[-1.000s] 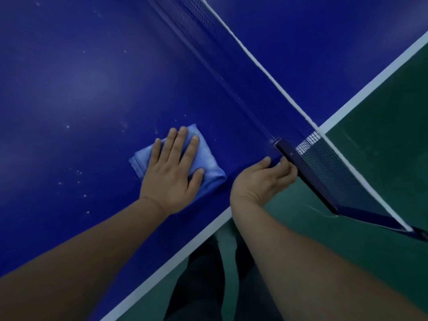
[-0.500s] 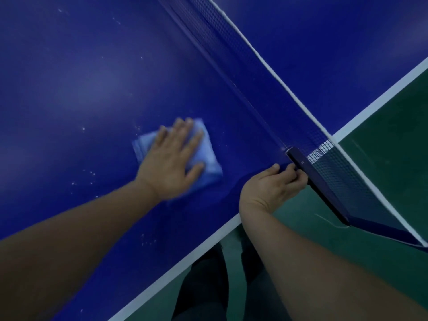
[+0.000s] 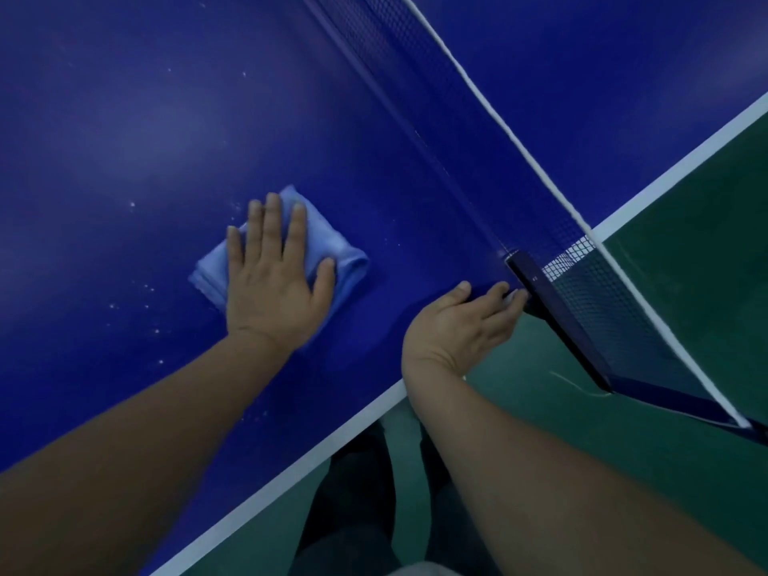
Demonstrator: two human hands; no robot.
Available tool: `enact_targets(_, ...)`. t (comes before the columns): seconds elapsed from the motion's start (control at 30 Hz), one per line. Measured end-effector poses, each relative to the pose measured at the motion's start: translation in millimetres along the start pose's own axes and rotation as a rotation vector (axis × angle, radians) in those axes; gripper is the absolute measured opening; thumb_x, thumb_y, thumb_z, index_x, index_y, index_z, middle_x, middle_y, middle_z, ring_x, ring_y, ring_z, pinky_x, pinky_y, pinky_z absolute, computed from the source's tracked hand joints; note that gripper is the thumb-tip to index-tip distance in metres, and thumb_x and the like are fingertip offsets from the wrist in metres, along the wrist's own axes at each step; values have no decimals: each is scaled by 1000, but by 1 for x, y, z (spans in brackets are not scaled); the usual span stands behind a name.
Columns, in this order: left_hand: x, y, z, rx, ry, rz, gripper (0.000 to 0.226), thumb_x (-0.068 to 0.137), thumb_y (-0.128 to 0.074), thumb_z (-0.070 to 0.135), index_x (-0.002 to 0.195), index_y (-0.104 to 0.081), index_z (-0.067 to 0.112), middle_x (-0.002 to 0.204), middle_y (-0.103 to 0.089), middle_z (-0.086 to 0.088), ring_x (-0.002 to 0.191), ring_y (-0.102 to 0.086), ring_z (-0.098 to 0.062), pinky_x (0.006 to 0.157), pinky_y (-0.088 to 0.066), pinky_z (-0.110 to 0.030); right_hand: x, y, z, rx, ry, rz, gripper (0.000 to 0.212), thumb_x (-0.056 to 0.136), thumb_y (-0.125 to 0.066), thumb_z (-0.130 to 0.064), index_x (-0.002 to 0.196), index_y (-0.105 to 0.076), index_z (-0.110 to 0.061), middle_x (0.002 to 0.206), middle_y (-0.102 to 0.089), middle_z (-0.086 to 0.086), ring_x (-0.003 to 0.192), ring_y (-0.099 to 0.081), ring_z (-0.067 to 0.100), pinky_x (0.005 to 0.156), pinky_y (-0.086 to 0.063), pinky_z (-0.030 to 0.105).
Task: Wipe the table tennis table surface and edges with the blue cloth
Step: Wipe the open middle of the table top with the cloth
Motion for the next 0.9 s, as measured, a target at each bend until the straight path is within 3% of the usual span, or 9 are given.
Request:
enact_targets(0.03, -6, -1, 11, -12, -16, -5, 77, 102, -20, 60, 162, -3, 15, 168, 2, -14, 156, 6, -29, 125, 4, -50, 1, 0, 0, -10, 3, 11, 54, 106, -41, -27, 149, -36, 6, 161, -22, 23, 145, -28, 38, 120, -25, 45)
enact_targets(0.13, -43, -9, 29, 1, -416, -80, 75, 102, -25, 58, 161, -13, 14, 168, -5, -13, 156, -4, -30, 125, -4, -52, 1, -1, 1, -29, 37, 11, 53, 105, -46, -23, 146, -39, 9, 158, -25, 27, 143, -30, 43, 119, -26, 48)
enact_targets(0.2, -29, -4, 15, 7, -551, -86, 74, 101, -26, 59, 161, -17, 15, 168, -10, -11, 156, -8, -29, 124, -9, -52, 2, 0, 2, -33, 40, -23, 56, 106, -45, -26, 149, -35, 8, 160, -20, 27, 145, -26, 43, 120, -25, 49)
enact_targets(0.33, 43, 9, 0, -1, -199, -56, 76, 100, -20, 61, 162, -9, 18, 169, -3, -11, 156, 1, -28, 125, 2, -49, 3, 15, 26, -143, 255, -229, 71, 104, -36, -46, 156, -22, -1, 165, -2, 21, 150, -9, 39, 120, -13, 41)
enact_targets(0.4, 49, 6, 16, 7, -148, -27, 76, 101, -18, 61, 162, -8, 16, 169, -1, -13, 156, 4, -29, 125, 5, -49, 9, 28, 39, -235, 388, -299, 77, 101, -34, -55, 157, -21, -4, 164, -3, 20, 150, -10, 39, 121, -15, 46)
enact_targets(0.57, 12, -5, 63, 52, -632, -105, 75, 101, -25, 60, 161, -15, 17, 168, -9, -12, 156, -5, -28, 126, -1, -47, 30, 55, 58, -397, 607, -235, 70, 98, -49, -52, 149, -44, -4, 155, -34, 23, 142, -30, 40, 117, -26, 50)
enact_targets(0.63, 39, -1, 60, 33, -620, -83, 74, 100, -26, 59, 161, -16, 18, 168, -11, -11, 155, -7, -29, 125, 0, -46, 33, 58, 62, -388, 634, -251, 70, 98, -47, -54, 148, -45, -5, 154, -36, 22, 145, -28, 37, 119, -25, 48)
enact_targets(0.73, 74, 4, 67, 3, -382, -46, 75, 100, -23, 59, 161, -15, 16, 168, -8, -13, 155, -3, -30, 125, 4, -46, 36, 58, 69, -320, 620, -313, 73, 99, -42, -57, 150, -41, -4, 158, -31, 20, 148, -22, 34, 122, -23, 45)
enact_targets(0.9, 30, -7, 120, 23, -723, -108, 71, 101, -27, 57, 161, -18, 18, 168, -10, -11, 156, -6, -28, 126, 1, -45, 40, 63, 80, -95, 681, -320, 60, 98, -56, -37, 141, -50, 5, 154, -39, 22, 147, -30, 37, 119, -28, 45)
Point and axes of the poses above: each hand's wrist, its own x-axis towards the middle knuckle, its own y-axis out of the back of the hand, z = x × y, the point moved 1 cm from there along x, towards the middle knuckle
